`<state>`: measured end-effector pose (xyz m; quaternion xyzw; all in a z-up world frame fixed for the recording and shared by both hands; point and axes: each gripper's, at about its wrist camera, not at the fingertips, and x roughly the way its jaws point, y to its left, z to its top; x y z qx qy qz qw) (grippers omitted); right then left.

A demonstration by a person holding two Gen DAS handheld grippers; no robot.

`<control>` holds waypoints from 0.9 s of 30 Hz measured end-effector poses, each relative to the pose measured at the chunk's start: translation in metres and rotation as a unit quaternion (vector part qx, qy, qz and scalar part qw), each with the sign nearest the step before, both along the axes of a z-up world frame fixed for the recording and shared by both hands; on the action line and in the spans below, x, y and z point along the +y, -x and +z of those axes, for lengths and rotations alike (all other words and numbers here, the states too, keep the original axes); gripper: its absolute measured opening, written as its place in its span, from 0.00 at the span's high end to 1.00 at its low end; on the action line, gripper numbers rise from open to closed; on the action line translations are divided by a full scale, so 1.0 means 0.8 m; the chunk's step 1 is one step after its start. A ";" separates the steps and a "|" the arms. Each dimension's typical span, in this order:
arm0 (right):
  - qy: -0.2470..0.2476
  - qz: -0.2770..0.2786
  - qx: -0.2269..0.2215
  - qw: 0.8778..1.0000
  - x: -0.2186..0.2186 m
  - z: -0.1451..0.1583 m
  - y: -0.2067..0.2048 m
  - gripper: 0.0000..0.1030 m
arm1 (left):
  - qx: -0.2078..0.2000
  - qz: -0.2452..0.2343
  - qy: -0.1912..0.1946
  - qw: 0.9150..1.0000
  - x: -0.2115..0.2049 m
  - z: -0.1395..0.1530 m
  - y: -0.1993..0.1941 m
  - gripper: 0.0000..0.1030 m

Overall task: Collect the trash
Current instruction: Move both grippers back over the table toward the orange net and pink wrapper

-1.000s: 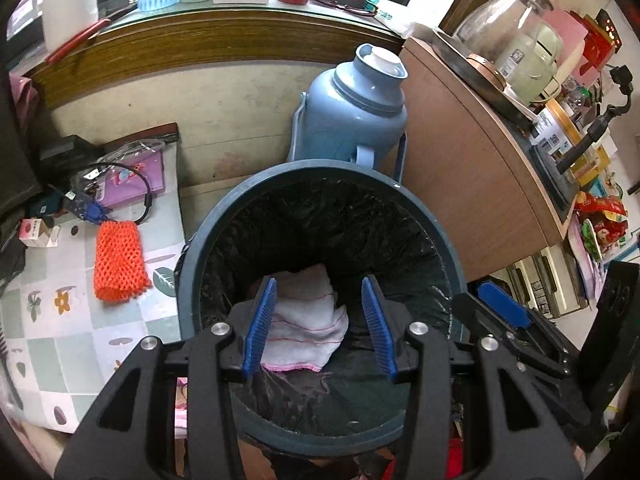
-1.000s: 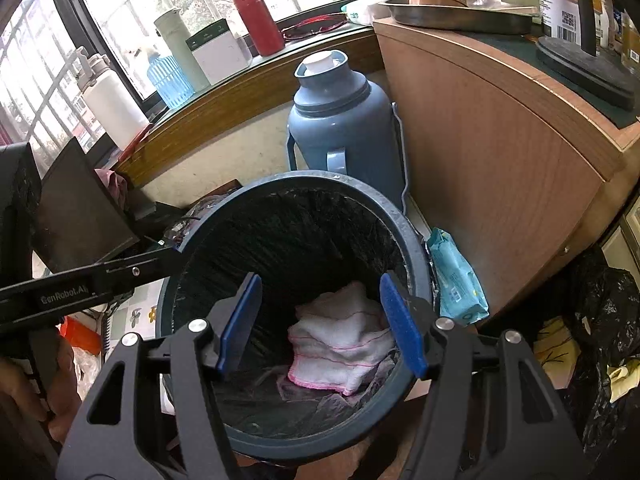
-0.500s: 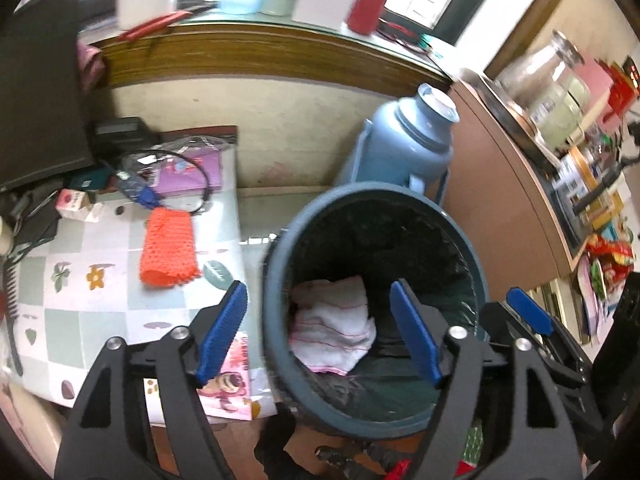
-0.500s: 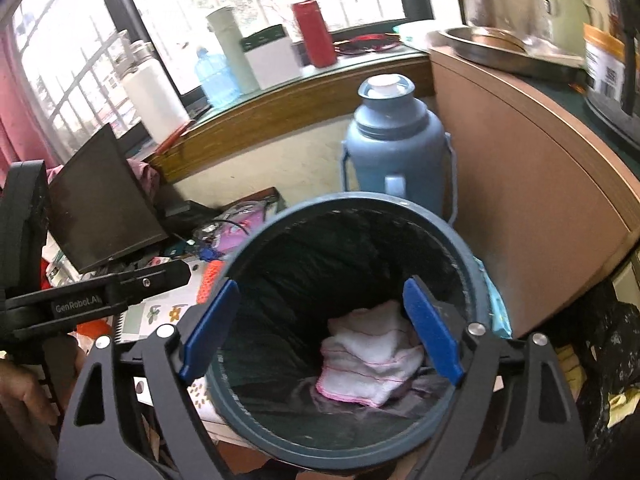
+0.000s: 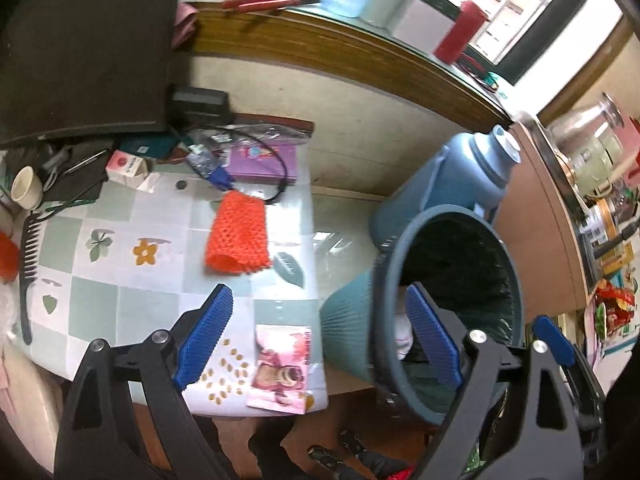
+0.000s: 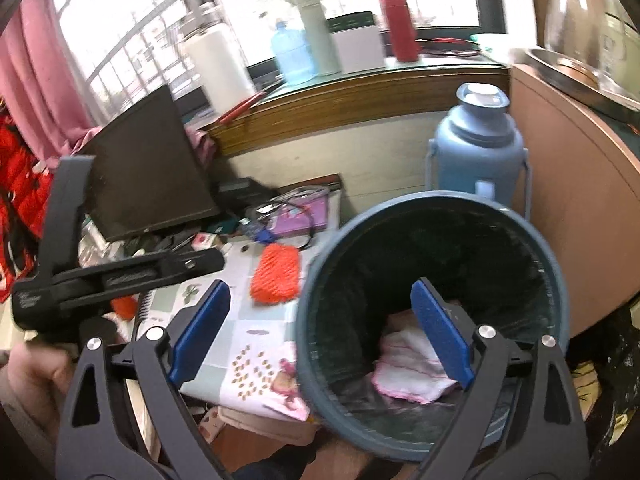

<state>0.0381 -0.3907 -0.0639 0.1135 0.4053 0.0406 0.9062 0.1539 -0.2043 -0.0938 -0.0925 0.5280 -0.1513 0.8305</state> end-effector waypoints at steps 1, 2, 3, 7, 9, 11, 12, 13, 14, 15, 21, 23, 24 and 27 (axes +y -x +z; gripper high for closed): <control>0.002 0.007 0.002 1.000 0.009 0.000 -0.002 0.11 | 0.002 0.002 0.000 1.000 0.005 -0.002 -0.003 0.17; 0.004 0.014 0.004 1.000 0.019 -0.001 -0.004 0.11 | 0.005 0.005 0.000 1.000 0.012 -0.006 -0.007 0.17; 0.005 0.020 0.006 1.000 0.028 -0.002 -0.006 0.11 | 0.006 0.006 0.000 1.000 0.017 -0.008 -0.009 0.17; 0.011 0.033 0.016 0.999 0.057 -0.007 -0.011 0.11 | 0.018 0.006 0.000 1.000 0.039 -0.022 -0.026 0.17; 0.014 0.034 0.021 0.999 0.069 -0.011 -0.014 0.11 | 0.027 0.005 0.000 1.000 0.050 -0.032 -0.035 0.17; 0.014 0.033 0.027 0.999 0.079 -0.016 -0.017 0.11 | 0.034 0.001 -0.001 0.999 0.058 -0.041 -0.044 0.17; 0.013 0.032 0.031 0.999 0.084 -0.019 -0.019 0.11 | 0.037 -0.001 -0.001 0.999 0.060 -0.044 -0.047 0.17; 0.013 0.030 0.034 0.999 0.087 -0.021 -0.021 0.11 | 0.042 -0.005 -0.001 0.999 0.064 -0.049 -0.053 0.17; 0.010 0.027 0.037 0.999 0.091 -0.024 -0.023 0.11 | 0.047 -0.010 -0.002 0.999 0.067 -0.054 -0.058 0.17; 0.008 0.023 0.041 0.999 0.095 -0.028 -0.025 0.11 | 0.049 -0.013 -0.004 0.999 0.069 -0.058 -0.062 0.17; 0.005 0.010 0.060 0.998 0.120 -0.048 -0.036 0.11 | 0.069 -0.040 -0.006 0.997 0.077 -0.084 -0.089 0.17; 0.007 0.006 0.066 0.998 0.128 -0.055 -0.038 0.11 | 0.076 -0.049 -0.006 0.996 0.081 -0.093 -0.098 0.17; 0.007 0.004 0.068 0.998 0.133 -0.060 -0.039 0.11 | 0.078 -0.052 -0.006 0.996 0.081 -0.096 -0.101 0.17; 0.012 -0.003 0.078 0.997 0.143 -0.073 -0.039 0.11 | 0.088 -0.069 -0.007 0.994 0.083 -0.109 -0.113 0.17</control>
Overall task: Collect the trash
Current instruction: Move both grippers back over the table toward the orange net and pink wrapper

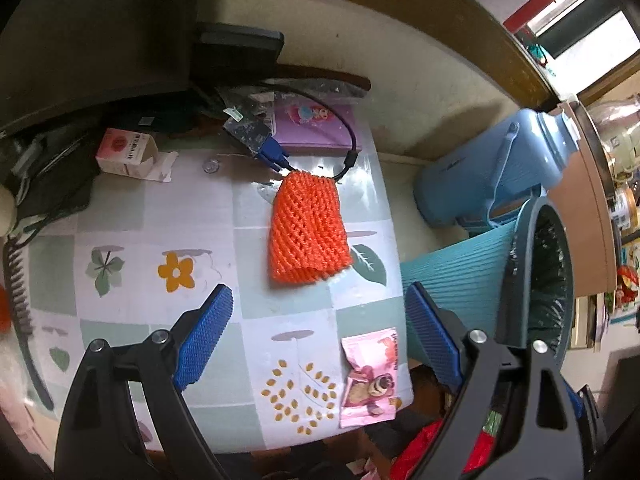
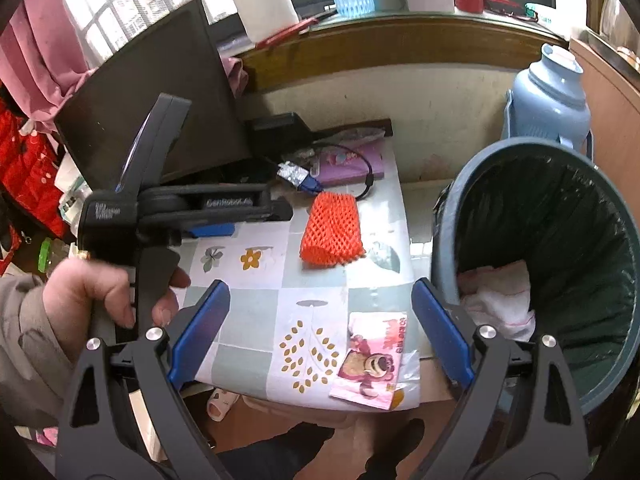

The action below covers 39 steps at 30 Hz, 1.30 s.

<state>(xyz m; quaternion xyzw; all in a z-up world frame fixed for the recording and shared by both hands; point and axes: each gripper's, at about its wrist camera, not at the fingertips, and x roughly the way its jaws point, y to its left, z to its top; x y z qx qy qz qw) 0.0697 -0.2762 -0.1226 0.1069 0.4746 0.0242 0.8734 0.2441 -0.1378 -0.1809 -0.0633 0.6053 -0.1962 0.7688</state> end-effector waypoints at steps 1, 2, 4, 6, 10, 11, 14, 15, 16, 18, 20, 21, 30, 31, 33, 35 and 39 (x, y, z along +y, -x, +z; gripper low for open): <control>0.001 -0.003 0.003 1.000 0.002 -0.004 -0.001 0.11 | 0.004 -0.007 0.001 1.000 0.000 -0.005 -0.003 0.17; 0.002 -0.008 0.007 1.000 0.004 -0.010 0.000 0.11 | 0.011 -0.016 0.004 1.000 -0.002 -0.010 -0.008 0.17; 0.001 -0.020 0.016 1.000 0.006 -0.022 0.000 0.11 | 0.024 -0.034 0.007 0.999 -0.006 -0.021 -0.014 0.17; -0.001 -0.035 0.028 0.999 0.007 -0.038 0.002 0.11 | 0.032 -0.054 0.005 0.998 -0.011 -0.030 -0.019 0.17; -0.006 -0.060 0.048 0.997 0.012 -0.068 0.006 0.11 | 0.049 -0.093 0.001 0.994 -0.024 -0.051 -0.028 0.17; -0.005 -0.063 0.051 0.997 0.014 -0.073 0.006 0.11 | 0.053 -0.104 -0.001 0.993 -0.027 -0.057 -0.030 0.17; 0.000 -0.076 0.061 0.995 0.020 -0.092 0.004 0.11 | 0.066 -0.124 -0.001 0.990 -0.032 -0.070 -0.037 0.17; 0.001 -0.081 0.063 0.995 0.021 -0.098 0.003 0.11 | 0.069 -0.130 -0.001 0.989 -0.033 -0.074 -0.040 0.17; 0.002 -0.085 0.066 0.994 0.022 -0.104 0.002 0.11 | 0.071 -0.134 -0.002 0.988 -0.034 -0.077 -0.041 0.17; 0.003 -0.093 0.075 0.993 0.024 -0.118 -0.002 0.11 | 0.076 -0.146 -0.005 0.986 -0.037 -0.084 -0.046 0.17; 0.003 -0.097 0.081 0.992 0.025 -0.128 -0.005 0.11 | 0.078 -0.156 -0.009 0.985 -0.040 -0.089 -0.049 0.17; 0.002 -0.098 0.084 0.992 0.026 -0.132 -0.007 0.11 | 0.080 -0.162 -0.010 0.984 -0.042 -0.092 -0.052 0.17; 0.004 -0.077 0.075 0.994 0.050 -0.125 -0.027 0.11 | 0.072 -0.158 0.003 0.985 -0.030 -0.075 -0.059 0.17; 0.005 -0.069 0.072 0.995 0.056 -0.121 -0.029 0.11 | 0.069 -0.151 0.006 0.986 -0.022 -0.068 -0.059 0.17; 0.007 -0.045 0.067 0.997 0.072 -0.113 -0.037 0.11 | 0.065 -0.137 0.012 0.988 -0.006 -0.057 -0.060 0.17; 0.007 -0.027 0.063 0.998 0.083 -0.105 -0.043 0.11 | 0.065 -0.123 0.014 0.990 0.012 -0.050 -0.059 0.17; 0.011 0.004 0.050 0.999 0.101 -0.089 -0.058 0.11 | 0.060 -0.086 0.016 0.994 0.050 -0.035 -0.059 0.17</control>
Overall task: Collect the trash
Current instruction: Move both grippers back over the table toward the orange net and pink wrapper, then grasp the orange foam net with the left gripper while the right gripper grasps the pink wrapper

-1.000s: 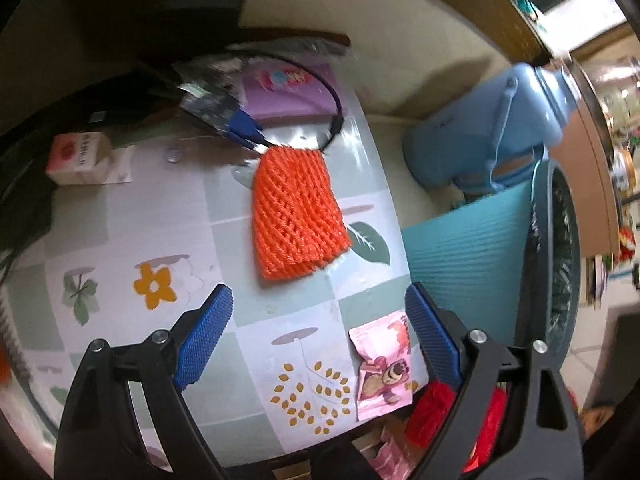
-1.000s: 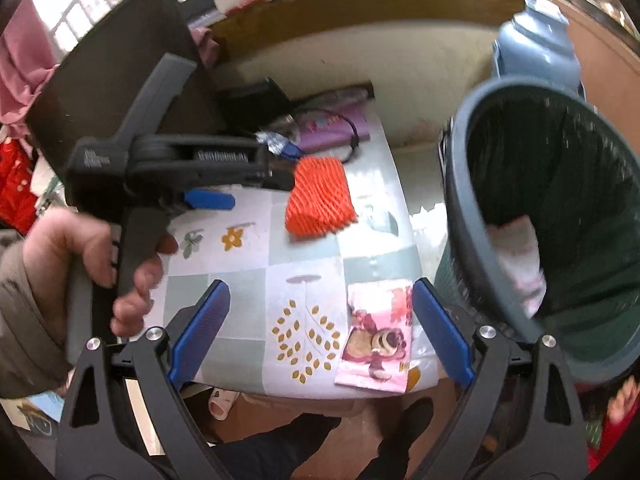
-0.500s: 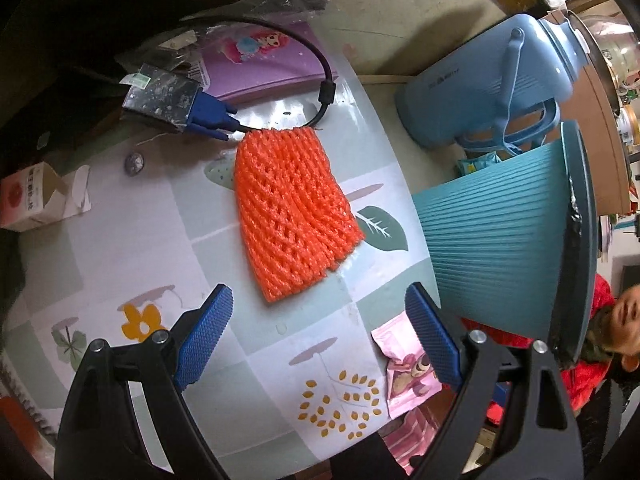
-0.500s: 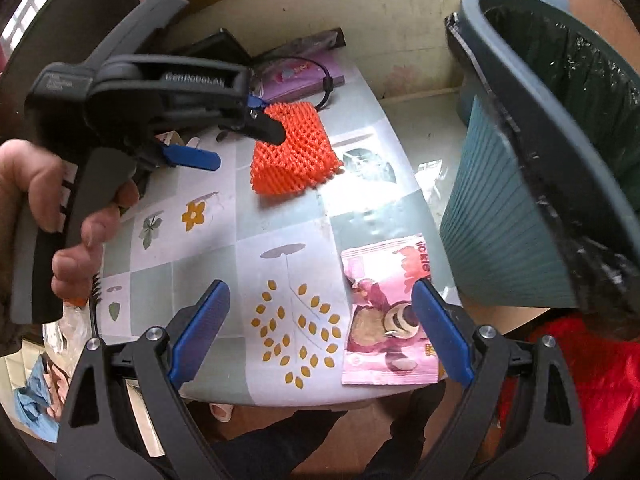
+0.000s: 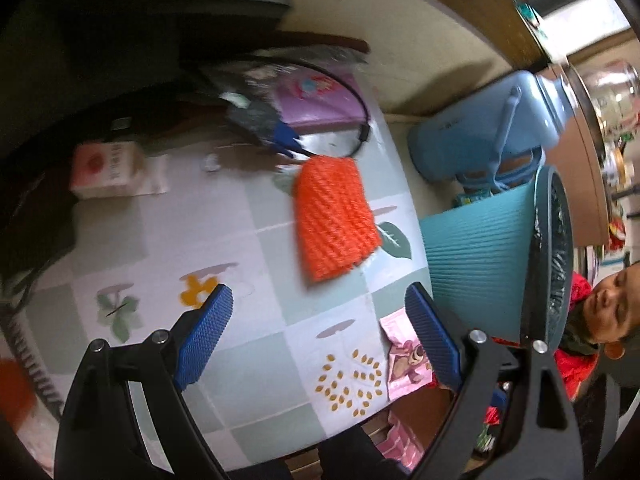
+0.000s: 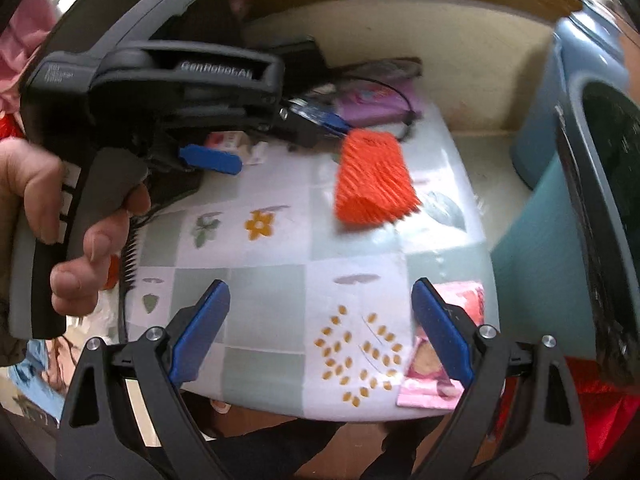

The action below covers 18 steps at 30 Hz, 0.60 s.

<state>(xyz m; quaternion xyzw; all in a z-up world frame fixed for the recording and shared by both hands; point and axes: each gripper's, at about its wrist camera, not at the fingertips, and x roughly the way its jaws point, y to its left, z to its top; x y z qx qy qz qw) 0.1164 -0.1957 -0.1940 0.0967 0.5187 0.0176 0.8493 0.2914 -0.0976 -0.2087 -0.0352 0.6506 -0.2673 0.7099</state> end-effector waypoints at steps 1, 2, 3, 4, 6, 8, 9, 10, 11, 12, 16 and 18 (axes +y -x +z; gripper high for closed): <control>0.002 0.008 -0.005 1.000 0.003 0.005 -0.004 0.11 | -0.001 0.007 0.001 1.000 0.007 0.003 0.000 0.17; 0.003 0.012 -0.009 1.000 0.006 0.008 -0.007 0.11 | -0.002 0.015 0.002 1.000 0.014 0.007 0.000 0.17; 0.004 0.016 -0.012 1.000 0.008 0.011 -0.009 0.11 | -0.004 0.026 0.003 1.000 0.024 0.011 0.000 0.17; 0.005 0.021 -0.016 1.000 0.011 0.015 -0.012 0.11 | -0.005 0.032 0.004 0.999 0.030 0.015 0.001 0.17; 0.006 0.028 -0.021 0.999 0.014 0.018 -0.014 0.11 | -0.011 0.043 0.005 0.999 0.040 0.022 0.003 0.17; 0.007 0.036 -0.025 0.999 0.018 0.021 -0.016 0.11 | -0.015 0.051 0.006 0.999 0.048 0.027 0.005 0.17; 0.007 0.039 -0.025 0.999 0.021 0.022 -0.016 0.11 | -0.017 0.055 0.007 0.998 0.053 0.029 0.005 0.17; 0.007 0.041 -0.026 0.999 0.022 0.023 -0.015 0.11 | -0.018 0.058 0.008 0.998 0.056 0.031 0.006 0.17; 0.006 0.043 -0.028 0.999 0.024 0.025 -0.015 0.11 | -0.019 0.061 0.009 0.998 0.060 0.034 0.008 0.17; 0.007 0.045 -0.029 0.999 0.026 0.025 -0.015 0.11 | -0.020 0.061 0.009 0.998 0.062 0.036 0.009 0.17; 0.009 0.049 -0.032 0.998 0.032 0.028 -0.010 0.11 | -0.022 0.062 0.010 0.998 0.064 0.038 0.015 0.17; 0.009 0.046 -0.030 0.998 0.031 0.028 -0.007 0.11 | -0.021 0.061 0.011 0.998 0.063 0.038 0.018 0.17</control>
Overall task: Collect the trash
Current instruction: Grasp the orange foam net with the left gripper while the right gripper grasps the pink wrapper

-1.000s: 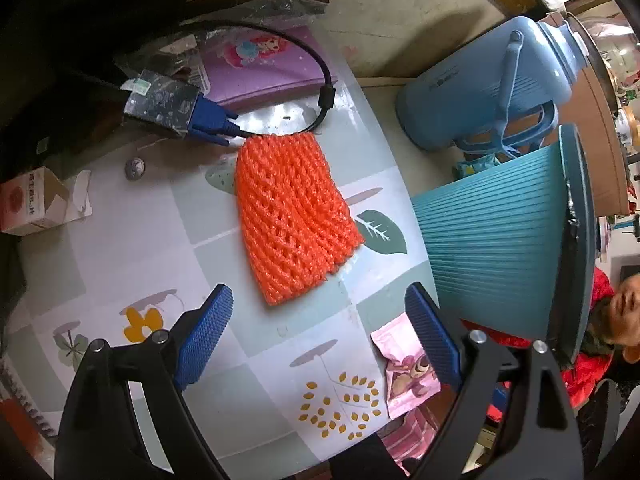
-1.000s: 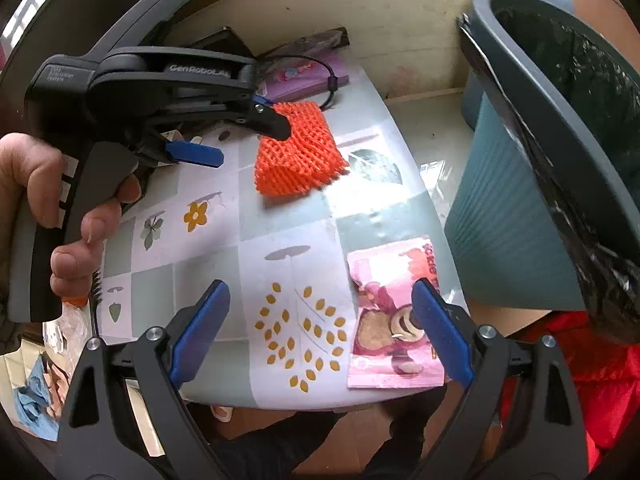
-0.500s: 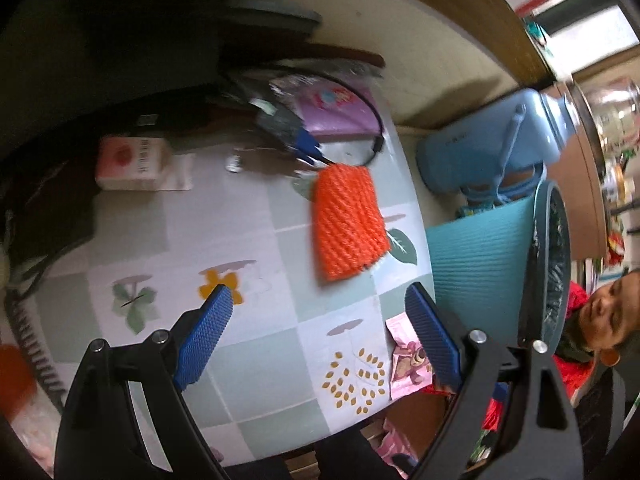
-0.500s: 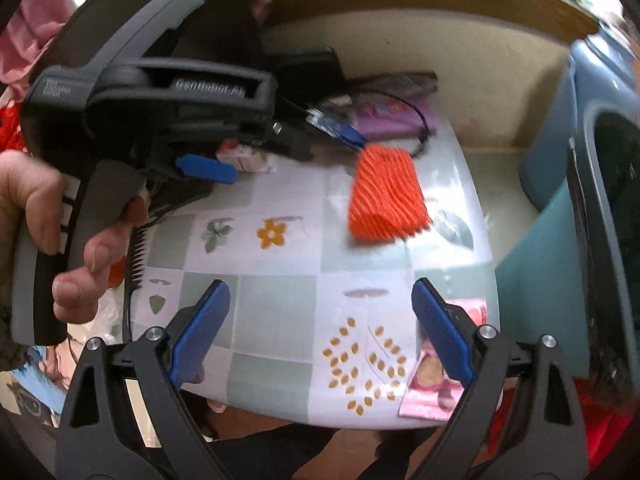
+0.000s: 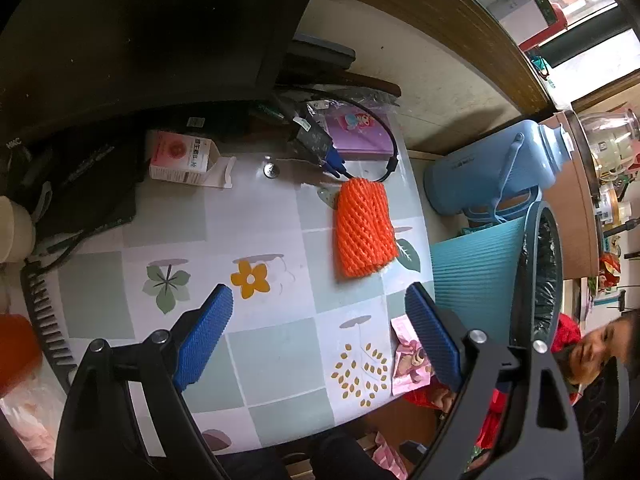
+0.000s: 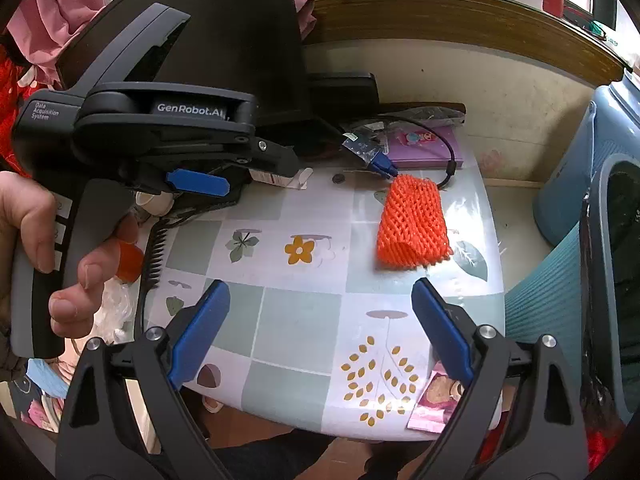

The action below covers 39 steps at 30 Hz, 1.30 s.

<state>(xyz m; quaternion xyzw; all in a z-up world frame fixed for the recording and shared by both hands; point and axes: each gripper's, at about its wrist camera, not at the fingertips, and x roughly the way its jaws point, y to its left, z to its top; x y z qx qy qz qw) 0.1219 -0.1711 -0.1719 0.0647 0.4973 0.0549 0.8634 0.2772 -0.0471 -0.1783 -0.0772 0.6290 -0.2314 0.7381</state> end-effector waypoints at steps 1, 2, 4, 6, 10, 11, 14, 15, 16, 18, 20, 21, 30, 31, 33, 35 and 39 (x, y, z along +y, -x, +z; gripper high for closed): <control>0.000 -0.002 0.001 1.000 -0.001 0.000 0.001 0.11 | 0.000 -0.002 0.000 1.000 0.000 -0.001 0.002 0.17; 0.000 -0.004 0.002 1.000 -0.002 0.000 0.003 0.11 | 0.000 -0.004 0.001 1.000 -0.002 -0.001 0.003 0.17; 0.001 -0.010 0.002 1.000 -0.005 0.001 0.004 0.11 | 0.001 -0.006 0.003 1.000 -0.004 -0.001 0.006 0.17; 0.002 -0.013 0.001 1.000 -0.007 0.003 0.005 0.11 | 0.002 -0.008 0.004 1.000 -0.007 -0.002 0.008 0.17; 0.003 -0.023 0.000 1.000 -0.012 0.004 0.007 0.11 | 0.003 -0.014 0.005 1.000 -0.013 -0.003 0.008 0.17; 0.003 -0.025 0.000 1.000 -0.014 0.004 0.007 0.11 | 0.003 -0.014 0.005 1.000 -0.014 -0.004 0.008 0.17; 0.000 -0.032 0.002 0.999 -0.017 0.003 0.007 0.11 | 0.002 -0.020 0.003 1.000 -0.019 -0.004 0.008 0.17; 0.000 -0.034 0.002 0.999 -0.018 0.002 0.007 0.11 | 0.003 -0.021 0.003 1.000 -0.019 -0.004 0.008 0.17; -0.001 -0.035 0.001 0.999 -0.019 0.002 0.007 0.11 | 0.003 -0.022 0.002 1.000 -0.020 -0.005 0.007 0.17; -0.004 -0.039 0.001 0.999 -0.020 0.001 0.005 0.11 | 0.004 -0.024 0.000 1.000 -0.022 -0.007 0.006 0.17; -0.012 -0.044 0.001 0.999 -0.023 -0.001 0.004 0.11 | 0.004 -0.026 -0.002 1.000 -0.025 -0.008 0.005 0.17; -0.018 -0.048 0.003 0.999 -0.026 -0.002 0.004 0.11 | 0.004 -0.029 -0.004 1.000 -0.027 -0.009 0.004 0.17; -0.039 -0.103 0.023 0.994 -0.062 -0.028 0.018 0.11 | 0.007 -0.065 -0.044 0.997 -0.062 -0.030 -0.001 0.17; -0.041 -0.110 0.026 0.993 -0.066 -0.031 0.020 0.11 | 0.006 -0.071 -0.054 0.996 -0.068 -0.035 -0.001 0.17; -0.049 -0.129 0.035 0.990 -0.077 -0.042 0.025 0.11 | 0.004 -0.083 -0.068 0.994 -0.081 -0.042 -0.002 0.17; -0.057 -0.148 0.044 0.986 -0.089 -0.053 0.031 0.11 | 0.003 -0.095 -0.081 0.992 -0.093 -0.050 -0.003 0.17; -0.066 -0.176 0.061 0.980 -0.109 -0.076 0.041 0.11 | 0.005 -0.119 -0.103 0.988 -0.122 -0.069 -0.006 0.17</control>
